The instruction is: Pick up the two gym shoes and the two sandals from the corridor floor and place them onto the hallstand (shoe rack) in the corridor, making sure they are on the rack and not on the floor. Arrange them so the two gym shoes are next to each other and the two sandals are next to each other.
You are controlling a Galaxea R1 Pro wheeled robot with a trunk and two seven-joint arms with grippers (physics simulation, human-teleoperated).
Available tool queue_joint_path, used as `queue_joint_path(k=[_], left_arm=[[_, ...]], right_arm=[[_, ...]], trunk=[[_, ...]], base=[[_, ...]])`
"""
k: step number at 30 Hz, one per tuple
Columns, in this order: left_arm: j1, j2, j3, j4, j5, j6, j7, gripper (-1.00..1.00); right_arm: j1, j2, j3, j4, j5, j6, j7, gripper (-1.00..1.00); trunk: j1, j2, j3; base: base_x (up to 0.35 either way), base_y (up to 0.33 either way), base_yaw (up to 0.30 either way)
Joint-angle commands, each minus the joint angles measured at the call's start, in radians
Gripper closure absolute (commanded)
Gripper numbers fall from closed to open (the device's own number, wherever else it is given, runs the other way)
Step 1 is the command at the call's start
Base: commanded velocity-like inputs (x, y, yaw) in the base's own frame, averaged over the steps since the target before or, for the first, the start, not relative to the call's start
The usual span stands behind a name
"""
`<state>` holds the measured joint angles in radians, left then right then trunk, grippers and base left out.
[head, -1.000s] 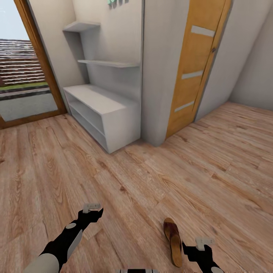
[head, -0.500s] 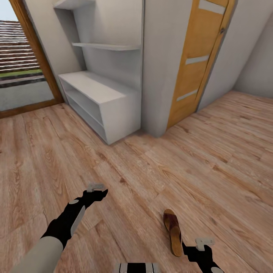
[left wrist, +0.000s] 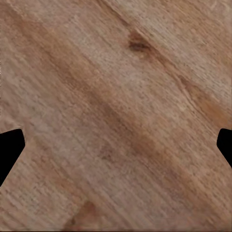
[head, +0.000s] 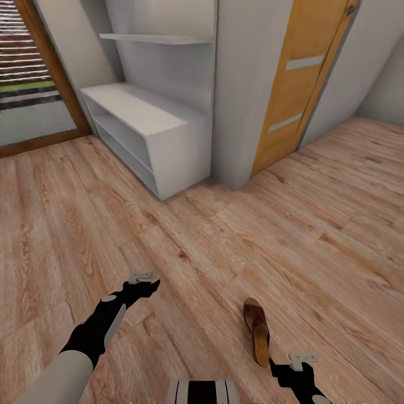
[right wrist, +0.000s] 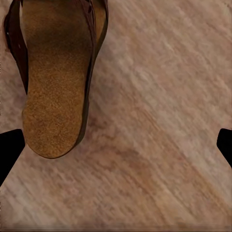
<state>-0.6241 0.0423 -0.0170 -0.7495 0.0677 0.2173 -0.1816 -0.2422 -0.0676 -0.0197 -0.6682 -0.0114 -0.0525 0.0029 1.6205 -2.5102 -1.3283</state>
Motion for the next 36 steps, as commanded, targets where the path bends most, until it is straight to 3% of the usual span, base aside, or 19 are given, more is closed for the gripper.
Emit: queue_joint_path(k=[1, 9, 27, 33, 34, 36], left_arm=[[0.000, 0.001, -0.002, -0.002, 0.007, 0.007, -0.001, -1.00], [0.000, 0.001, -0.003, -0.002, 0.006, 0.007, -0.001, -1.00], [0.001, 0.005, -0.045, -0.002, 0.004, 0.006, -0.001, -1.00], [0.001, 0.005, -0.047, -0.002, 0.004, 0.006, -0.001, -1.00], [0.001, 0.005, -0.047, -0.002, 0.004, 0.006, -0.001, -1.00], [0.001, 0.005, -0.047, -0.002, 0.004, 0.006, -0.001, -1.00]], right_arm=[[0.000, 0.000, -0.001, 0.000, -0.001, -0.003, 0.000, -1.00], [0.000, 0.001, 0.000, -0.011, -0.003, -0.001, 0.000, -1.00], [-0.005, 0.004, 0.004, -0.101, -0.003, 0.008, -0.004, -1.00], [-0.020, 0.011, 0.003, -0.135, -0.003, 0.084, -0.007, -1.00], [-0.034, 0.013, 0.002, -0.162, -0.002, 0.156, -0.007, -1.00], [-0.038, 0.013, 0.001, -0.172, -0.002, 0.182, -0.007, -1.00]], trunk=[[0.000, -0.001, -0.006], [0.004, -0.002, -0.049], [0.004, -0.002, -0.057], [0.004, -0.002, -0.057], [0.004, -0.002, -0.057], [0.004, -0.002, -0.057]], base=[[0.000, 0.000, 0.123], [0.000, 0.000, 0.137], [0.000, 0.000, 0.041], [0.000, 0.000, 0.001], [0.000, 0.000, 0.000], [0.000, 0.000, 0.000]])
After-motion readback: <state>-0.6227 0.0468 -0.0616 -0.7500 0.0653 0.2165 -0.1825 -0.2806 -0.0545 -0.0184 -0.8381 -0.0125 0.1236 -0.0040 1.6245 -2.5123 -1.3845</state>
